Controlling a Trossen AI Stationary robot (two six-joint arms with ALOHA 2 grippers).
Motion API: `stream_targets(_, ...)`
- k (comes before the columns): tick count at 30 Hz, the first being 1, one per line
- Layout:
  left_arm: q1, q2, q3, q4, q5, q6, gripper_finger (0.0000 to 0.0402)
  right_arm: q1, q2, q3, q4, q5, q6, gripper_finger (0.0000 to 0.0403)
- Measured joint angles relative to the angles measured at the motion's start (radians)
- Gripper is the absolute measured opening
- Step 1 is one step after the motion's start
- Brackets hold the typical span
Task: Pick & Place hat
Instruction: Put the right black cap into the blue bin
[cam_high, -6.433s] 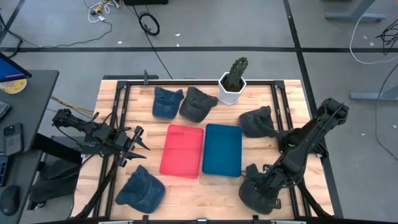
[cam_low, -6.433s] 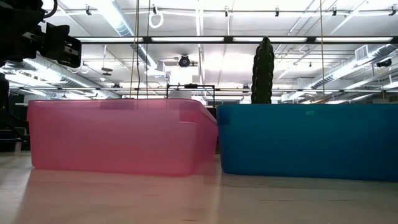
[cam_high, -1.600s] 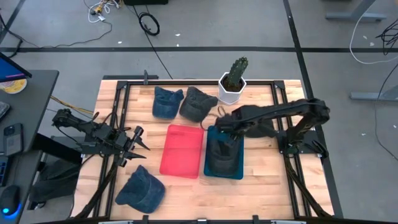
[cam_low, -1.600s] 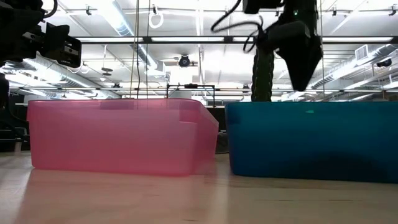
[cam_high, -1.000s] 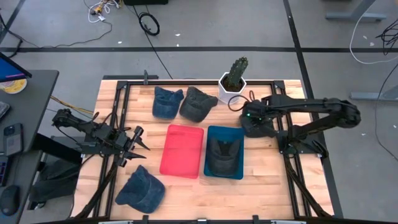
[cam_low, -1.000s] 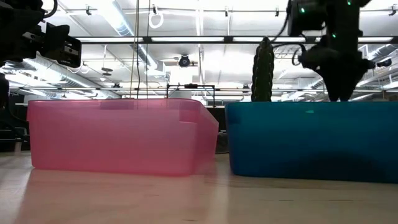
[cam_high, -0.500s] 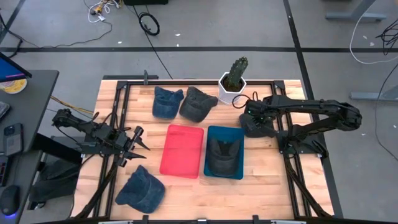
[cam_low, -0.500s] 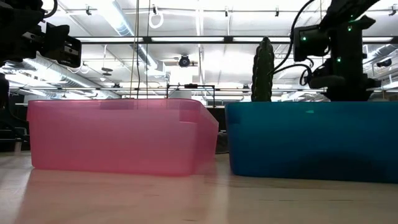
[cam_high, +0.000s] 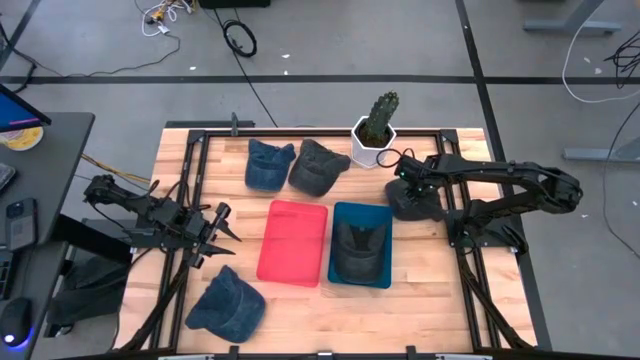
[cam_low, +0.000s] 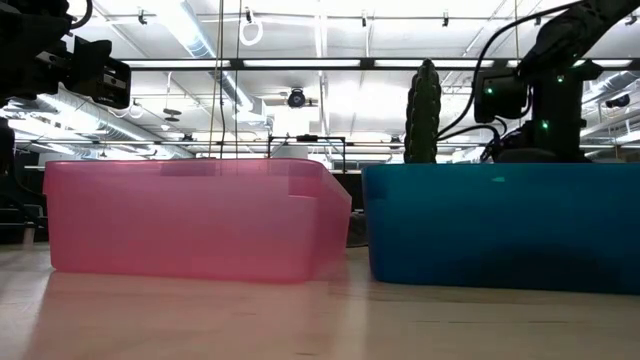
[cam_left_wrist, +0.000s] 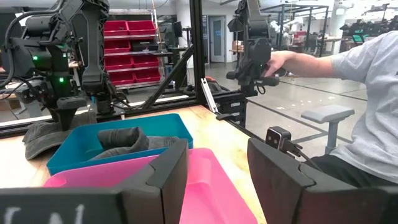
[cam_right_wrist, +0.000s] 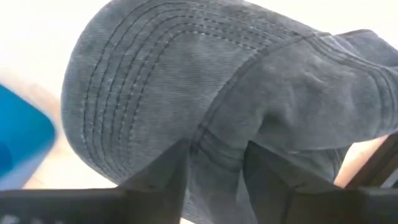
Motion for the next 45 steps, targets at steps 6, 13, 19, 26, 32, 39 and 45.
stream_targets(6, 0.000, 0.000, 0.000, 0.000, 0.000, 0.000, 0.0170, 0.000, 0.000, -0.002, 0.016, 0.000, -0.064, 0.0017)
stream_targets(13, 0.000, 0.000, 0.000, 0.000, 0.000, 0.000, 0.0170, 0.001, -0.019, 0.022, -0.033, 0.001, -0.112, 0.0007)
stream_targets(19, 0.000, 0.000, 0.000, 0.000, 0.000, 0.000, 0.0170, 0.008, -0.092, 0.125, -0.138, 0.001, -0.122, 0.0005)
stream_targets(26, 0.000, 0.000, 0.000, 0.000, 0.000, 0.000, 0.0170, 0.080, -0.173, 0.281, -0.214, -0.038, -0.205, 0.0002)
stream_targets(32, 0.000, 0.000, 0.000, 0.000, 0.000, 0.000, 0.0170, 0.192, -0.170, 0.359, -0.204, -0.105, -0.258, 0.0001)
stream_targets(39, 0.000, 0.000, 0.000, 0.000, 0.000, 0.000, 0.0170, 0.377, -0.130, 0.371, -0.155, -0.105, -0.303, 0.0000)
stream_targets(45, 0.000, 0.000, 0.000, 0.000, 0.000, 0.000, 0.0170, 0.522, -0.054, 0.371, -0.042, -0.104, -0.393, 0.0000)
